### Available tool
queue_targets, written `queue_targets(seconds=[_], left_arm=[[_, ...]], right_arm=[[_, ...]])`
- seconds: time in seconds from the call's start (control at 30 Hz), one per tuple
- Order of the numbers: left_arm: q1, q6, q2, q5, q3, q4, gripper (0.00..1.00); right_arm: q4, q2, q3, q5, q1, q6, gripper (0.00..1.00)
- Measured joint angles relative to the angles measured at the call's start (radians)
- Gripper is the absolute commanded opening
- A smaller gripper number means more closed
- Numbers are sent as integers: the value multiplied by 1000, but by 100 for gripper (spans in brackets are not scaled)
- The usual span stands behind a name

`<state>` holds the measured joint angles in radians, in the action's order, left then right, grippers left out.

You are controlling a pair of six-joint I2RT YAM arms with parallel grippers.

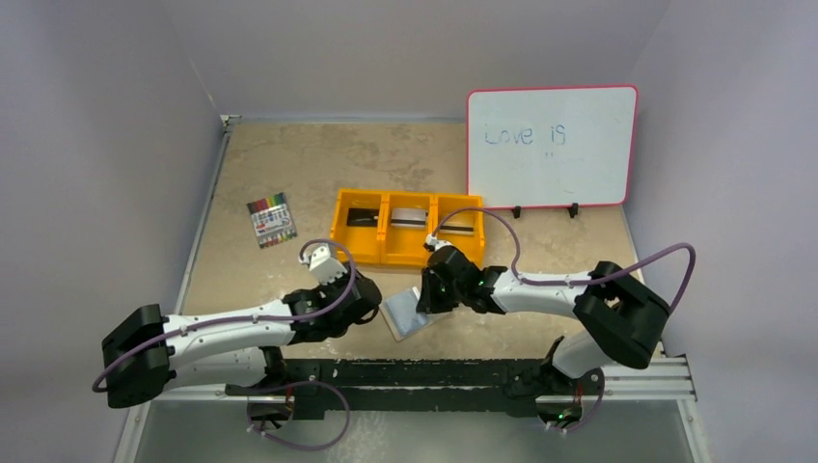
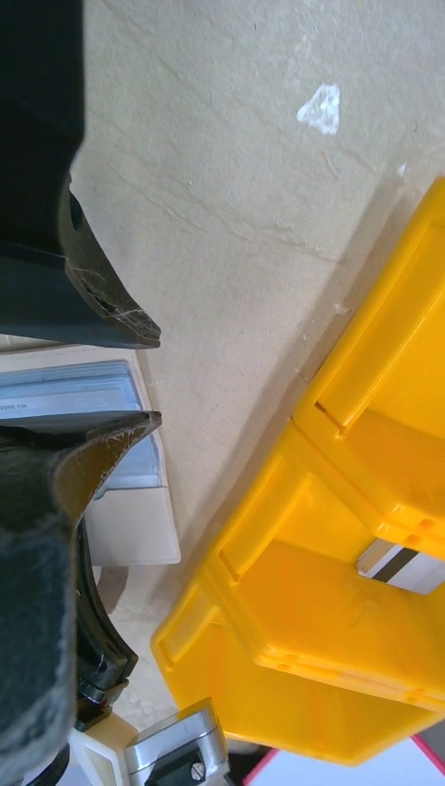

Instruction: Take the credit cards out of the card holder

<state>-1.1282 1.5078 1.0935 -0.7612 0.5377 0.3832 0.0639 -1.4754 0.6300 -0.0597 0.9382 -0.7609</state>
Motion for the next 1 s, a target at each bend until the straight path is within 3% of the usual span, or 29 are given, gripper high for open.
queue_targets(seconds=[0.13,0.4,0.5,0.77,1.0], left_arm=[[0,25,-68,-23,-45,8,32],[0,14,-71,-26,-53,-2,34],[2,-29,-54,0,-53,-58,41],[170,-136,4,285,-57,-365,42],[178,-165,70,436,-64,-509,42]], right_arm=[[0,-11,11,19,7,-23,0],[-1,-10,11,18,10,-100,0],[6,-3,5,7,-1,-123,0],[157,40,-107,-167,-156,-163,0],[241,41,-148,-253,-192,-202,0]])
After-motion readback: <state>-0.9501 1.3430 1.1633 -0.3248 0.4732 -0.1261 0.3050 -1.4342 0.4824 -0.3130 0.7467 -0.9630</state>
